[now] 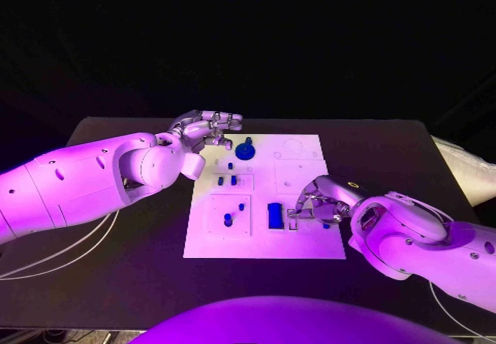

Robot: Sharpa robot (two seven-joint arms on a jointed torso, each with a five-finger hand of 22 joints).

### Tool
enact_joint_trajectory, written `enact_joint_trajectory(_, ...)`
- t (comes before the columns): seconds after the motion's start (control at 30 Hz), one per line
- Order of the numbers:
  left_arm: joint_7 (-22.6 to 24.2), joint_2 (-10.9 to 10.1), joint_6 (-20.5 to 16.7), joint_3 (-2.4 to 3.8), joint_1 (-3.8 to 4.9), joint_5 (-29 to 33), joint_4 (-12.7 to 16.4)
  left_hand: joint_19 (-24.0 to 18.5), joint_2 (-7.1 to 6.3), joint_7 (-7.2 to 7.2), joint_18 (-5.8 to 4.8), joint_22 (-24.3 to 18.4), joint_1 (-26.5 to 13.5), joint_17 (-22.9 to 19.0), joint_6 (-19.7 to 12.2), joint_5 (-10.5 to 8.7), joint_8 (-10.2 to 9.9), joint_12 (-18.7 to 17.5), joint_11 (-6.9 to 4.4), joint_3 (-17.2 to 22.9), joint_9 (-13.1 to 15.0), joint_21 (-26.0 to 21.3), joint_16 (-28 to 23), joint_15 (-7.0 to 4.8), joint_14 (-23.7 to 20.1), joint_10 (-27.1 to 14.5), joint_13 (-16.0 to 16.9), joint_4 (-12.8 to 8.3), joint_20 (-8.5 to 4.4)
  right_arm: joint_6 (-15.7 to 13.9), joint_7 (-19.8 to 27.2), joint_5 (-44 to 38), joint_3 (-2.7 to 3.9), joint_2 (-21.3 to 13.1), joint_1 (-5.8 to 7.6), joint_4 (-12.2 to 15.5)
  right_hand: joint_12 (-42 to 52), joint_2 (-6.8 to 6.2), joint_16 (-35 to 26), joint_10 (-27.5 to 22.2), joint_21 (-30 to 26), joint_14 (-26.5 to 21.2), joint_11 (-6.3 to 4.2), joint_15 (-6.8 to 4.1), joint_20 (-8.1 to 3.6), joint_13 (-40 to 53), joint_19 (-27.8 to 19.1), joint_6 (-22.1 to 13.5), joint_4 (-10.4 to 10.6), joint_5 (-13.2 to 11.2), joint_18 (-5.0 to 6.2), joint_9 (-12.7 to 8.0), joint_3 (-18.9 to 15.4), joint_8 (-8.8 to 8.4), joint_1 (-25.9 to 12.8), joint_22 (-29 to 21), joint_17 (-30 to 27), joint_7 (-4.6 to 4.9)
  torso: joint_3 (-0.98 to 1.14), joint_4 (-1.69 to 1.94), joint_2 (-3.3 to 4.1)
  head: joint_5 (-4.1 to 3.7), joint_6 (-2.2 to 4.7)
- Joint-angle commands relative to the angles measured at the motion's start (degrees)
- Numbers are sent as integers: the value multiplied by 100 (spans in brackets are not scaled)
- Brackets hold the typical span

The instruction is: Assemble the parts on the task board

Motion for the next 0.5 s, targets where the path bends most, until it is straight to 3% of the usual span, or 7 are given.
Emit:
enact_joint_trajectory(0.03, 16, -4, 99, 3, 0, 10, 10, -42, 13, -7, 106, -8, -22, -7, -27, 34, 37, 16, 4, 2, -8, -20, -9, 3, -36, -52, 7, 2, 10, -396, 324, 156, 5, -167, 33, 63, -66, 28, 9, -59, -18, 363, -5, 27, 22, -35, -12, -62, -2, 61, -26, -6, -27, -42, -7, -3, 160, 15, 3, -6, 0, -12, 18)
enact_joint_trajectory(0.27, 32, -18, 80, 2, 0, 10, 19, -42, 13, -7, 106, -8, -22, -7, -27, 34, 37, 16, 4, 2, -8, -20, -9, 3, -36, -52, 7, 2, 10, -281, 208, -31, 5, -529, 63, 60, -179, 93, 17, -109, -18, 365, 37, 57, 44, -104, -18, -197, -94, 134, -28, -69, 66, -215, 189, 5, 183, 76, 8, -18, -4, -51, 47)
enact_joint_trajectory(0.33, 42, -22, 78, 2, 0, 10, 25, -42, 13, -7, 106, -8, -22, -7, -27, 34, 37, 16, 4, 2, -8, -20, -9, 3, -36, -52, 7, 2, 10, -197, 147, -122, 4, -613, 64, 8, -197, 110, 20, -112, -16, 366, 54, 72, 58, -112, -19, -222, -110, 137, -30, -97, 88, -283, 229, 11, 191, 96, 11, -23, -1, -94, 60)
enact_joint_trajectory(0.5, 52, -23, 81, 2, -1, 10, 35, -42, 14, -7, 106, -8, -21, -7, -28, 34, 38, 17, 4, 3, -8, -21, -8, 2, -36, -53, 7, 0, 10, -50, -46, -351, 2, -701, 52, -119, -366, 104, 18, -191, -20, 365, 61, 82, 67, -252, -24, -180, -95, 164, -27, -107, 85, -307, 214, 3, 192, 100, 17, -39, -7, -132, 112)
